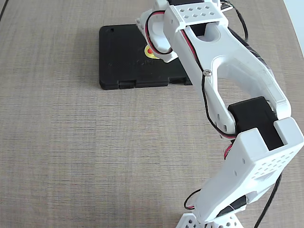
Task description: Grasp a duck and put it on the black surface.
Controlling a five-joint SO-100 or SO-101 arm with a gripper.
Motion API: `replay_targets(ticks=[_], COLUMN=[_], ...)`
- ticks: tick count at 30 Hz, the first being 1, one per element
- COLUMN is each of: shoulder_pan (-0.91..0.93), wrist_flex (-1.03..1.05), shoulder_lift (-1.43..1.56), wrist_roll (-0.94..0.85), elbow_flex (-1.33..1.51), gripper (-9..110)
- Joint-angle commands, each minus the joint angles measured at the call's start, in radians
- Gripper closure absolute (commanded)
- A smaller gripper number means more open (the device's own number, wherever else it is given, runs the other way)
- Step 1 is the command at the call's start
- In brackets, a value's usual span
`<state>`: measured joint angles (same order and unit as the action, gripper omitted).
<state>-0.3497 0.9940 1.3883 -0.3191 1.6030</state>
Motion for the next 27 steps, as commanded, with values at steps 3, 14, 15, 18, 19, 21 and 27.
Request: replay_targets(ticks=[3,14,15,18,19,21,27], shoulder_pan=[-0.018,-0.018,-0.018,-0.018,-0.018,-0.018,-0.012], wrist_flex=[-0.054,-0.091,-0.086,-0.081,-0.081,-0.081,-0.087], shoulder_lift=[0.008,-0.083,-0.086,-0.094,-0.095,-0.097,-0.097], wrist_roll=[-0.005,-0.005,-0.005,-0.005,-0.005,-0.005,-0.011], elbow_flex=[-0.055,-0.097,-0.106,-0.135,-0.140,-0.144,-0.140], gripper=[100,100,100,100,100,100,96])
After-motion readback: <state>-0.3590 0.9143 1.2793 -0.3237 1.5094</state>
